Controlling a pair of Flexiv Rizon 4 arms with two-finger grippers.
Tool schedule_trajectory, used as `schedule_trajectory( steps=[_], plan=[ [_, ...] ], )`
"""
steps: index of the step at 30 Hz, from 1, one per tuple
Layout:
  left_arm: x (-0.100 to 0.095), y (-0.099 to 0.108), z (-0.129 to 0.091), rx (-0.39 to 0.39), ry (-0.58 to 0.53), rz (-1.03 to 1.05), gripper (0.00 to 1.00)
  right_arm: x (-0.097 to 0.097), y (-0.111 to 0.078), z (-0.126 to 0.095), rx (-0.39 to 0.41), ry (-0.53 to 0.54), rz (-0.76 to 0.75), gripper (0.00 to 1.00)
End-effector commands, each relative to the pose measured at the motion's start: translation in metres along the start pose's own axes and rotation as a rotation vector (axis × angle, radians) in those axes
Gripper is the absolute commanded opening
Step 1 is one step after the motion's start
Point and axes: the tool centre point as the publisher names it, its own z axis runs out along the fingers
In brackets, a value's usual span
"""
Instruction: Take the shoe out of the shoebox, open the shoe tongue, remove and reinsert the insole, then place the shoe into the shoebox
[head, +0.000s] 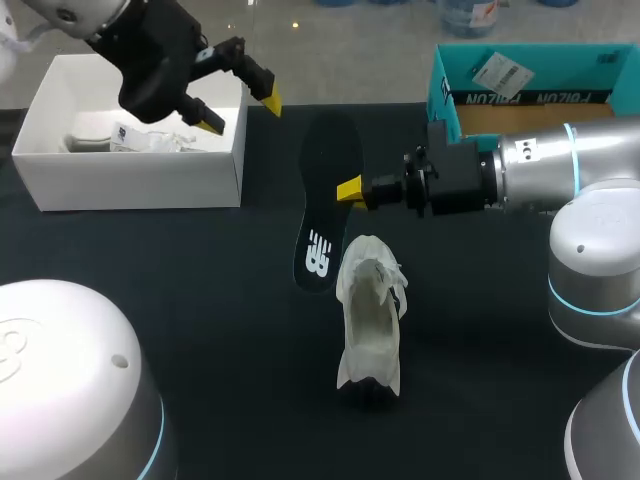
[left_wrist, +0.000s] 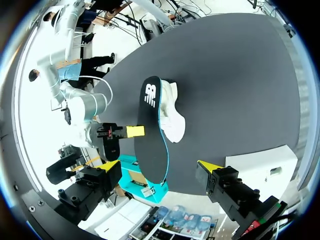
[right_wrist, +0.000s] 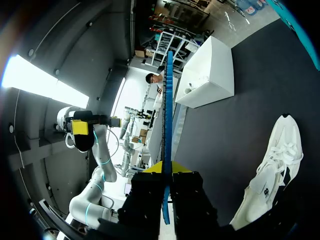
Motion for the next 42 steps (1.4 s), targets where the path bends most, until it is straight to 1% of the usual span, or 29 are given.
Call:
schedule_trajectory(
  steps=[1, 5, 11, 42],
  plan=[
    [-0.02, 0.001, 0.01, 0.009, 0.045, 0.0, 1.0, 0.0, -0.001, 0.002, -0.002, -0.003, 0.0, 0.0],
    [-0.038, -0.003, 0.021, 0.018, 0.053, 0.006, 1.0, 0.0, -0.001, 0.002, -0.002, -0.003, 0.0, 0.0],
    [-0.057, -0.007, 0.025, 0.019, 0.061, 0.006, 1.0, 0.0, -0.001, 0.002, -0.002, -0.003, 0.0, 0.0],
    [-0.057, -0.007, 0.025, 0.019, 0.061, 0.006, 1.0, 0.0, -0.001, 0.002, -0.002, -0.003, 0.0, 0.0]
  ],
)
